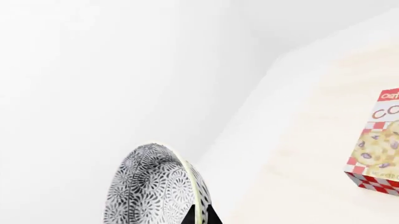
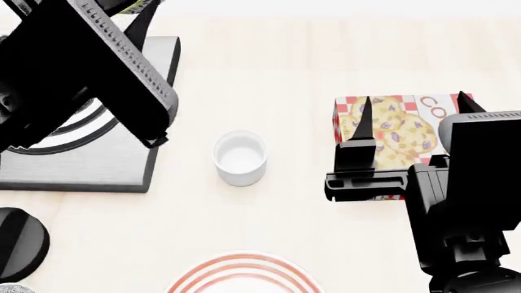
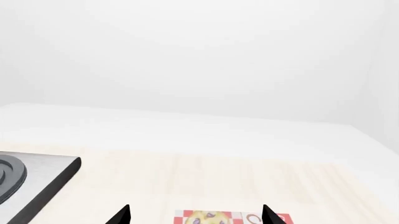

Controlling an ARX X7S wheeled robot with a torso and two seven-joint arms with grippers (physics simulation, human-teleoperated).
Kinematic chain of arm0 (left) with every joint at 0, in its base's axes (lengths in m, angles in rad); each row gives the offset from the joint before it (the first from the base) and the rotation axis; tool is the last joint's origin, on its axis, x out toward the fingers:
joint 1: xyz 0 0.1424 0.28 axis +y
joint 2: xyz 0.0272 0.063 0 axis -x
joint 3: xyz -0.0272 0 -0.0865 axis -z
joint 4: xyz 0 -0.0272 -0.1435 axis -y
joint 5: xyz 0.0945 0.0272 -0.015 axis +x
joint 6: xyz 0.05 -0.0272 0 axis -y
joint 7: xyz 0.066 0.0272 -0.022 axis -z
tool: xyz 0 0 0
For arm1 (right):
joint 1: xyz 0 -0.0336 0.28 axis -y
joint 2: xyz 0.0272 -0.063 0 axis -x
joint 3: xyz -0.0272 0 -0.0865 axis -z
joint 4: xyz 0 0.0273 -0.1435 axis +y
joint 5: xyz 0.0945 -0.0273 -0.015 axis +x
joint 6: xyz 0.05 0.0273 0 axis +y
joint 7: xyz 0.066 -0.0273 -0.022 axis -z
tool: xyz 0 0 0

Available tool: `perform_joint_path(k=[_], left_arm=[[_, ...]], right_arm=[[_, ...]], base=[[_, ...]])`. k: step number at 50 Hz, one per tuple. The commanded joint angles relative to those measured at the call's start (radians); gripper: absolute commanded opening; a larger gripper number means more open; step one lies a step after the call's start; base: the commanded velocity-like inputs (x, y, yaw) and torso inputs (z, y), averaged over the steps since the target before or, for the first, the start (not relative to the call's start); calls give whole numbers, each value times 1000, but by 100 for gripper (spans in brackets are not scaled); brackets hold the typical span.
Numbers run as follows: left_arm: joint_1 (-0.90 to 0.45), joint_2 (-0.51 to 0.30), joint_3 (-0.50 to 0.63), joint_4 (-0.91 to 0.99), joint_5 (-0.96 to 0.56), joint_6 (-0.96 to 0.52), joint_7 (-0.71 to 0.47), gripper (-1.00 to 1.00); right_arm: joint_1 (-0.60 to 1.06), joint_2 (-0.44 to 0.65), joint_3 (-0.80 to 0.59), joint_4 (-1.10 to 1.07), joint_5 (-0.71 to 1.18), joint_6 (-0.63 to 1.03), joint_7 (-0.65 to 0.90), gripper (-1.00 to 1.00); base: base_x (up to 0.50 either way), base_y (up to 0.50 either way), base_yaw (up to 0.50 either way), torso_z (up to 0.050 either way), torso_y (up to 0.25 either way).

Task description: Pick the akita bowl on the stove and place it on the plate.

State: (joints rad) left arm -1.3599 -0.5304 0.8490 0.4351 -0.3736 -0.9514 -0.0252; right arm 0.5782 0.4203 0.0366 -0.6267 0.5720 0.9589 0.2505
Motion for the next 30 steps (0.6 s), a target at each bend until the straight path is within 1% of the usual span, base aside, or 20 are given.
perform_joint_path(k=[1, 9, 10, 15, 17, 18, 30], left_arm=[[-65, -60, 112, 155, 55, -9, 68, -100], [-91, -81, 172, 218, 85, -8, 92, -100], [-104, -95, 208, 233, 110, 3, 104, -100], [-121, -112, 237, 282, 121, -6, 121, -100], [-134, -126, 274, 299, 146, 11, 135, -100], [-130, -125, 268, 311, 133, -1, 138, -100], [-142, -166, 358, 388, 154, 18, 194, -100]], right_arm=[[0, 2, -4, 5, 0, -7, 1, 100], [-2, 4, -7, 11, -2, -17, -1, 100], [-3, 5, -8, 13, -3, -21, -2, 100], [2, 6, -6, 6, 5, -8, 4, 100], [2, 6, -6, 7, 5, -10, 4, 100], [1, 7, -6, 7, 4, -12, 3, 100], [3, 9, -6, 0, 12, -5, 10, 100]], base=[[0, 0, 0, 0, 0], [0, 0, 0, 0, 0], [0, 0, 0, 0, 0], [0, 0, 0, 0, 0], [0, 0, 0, 0, 0], [0, 0, 0, 0, 0], [0, 0, 0, 0, 1]])
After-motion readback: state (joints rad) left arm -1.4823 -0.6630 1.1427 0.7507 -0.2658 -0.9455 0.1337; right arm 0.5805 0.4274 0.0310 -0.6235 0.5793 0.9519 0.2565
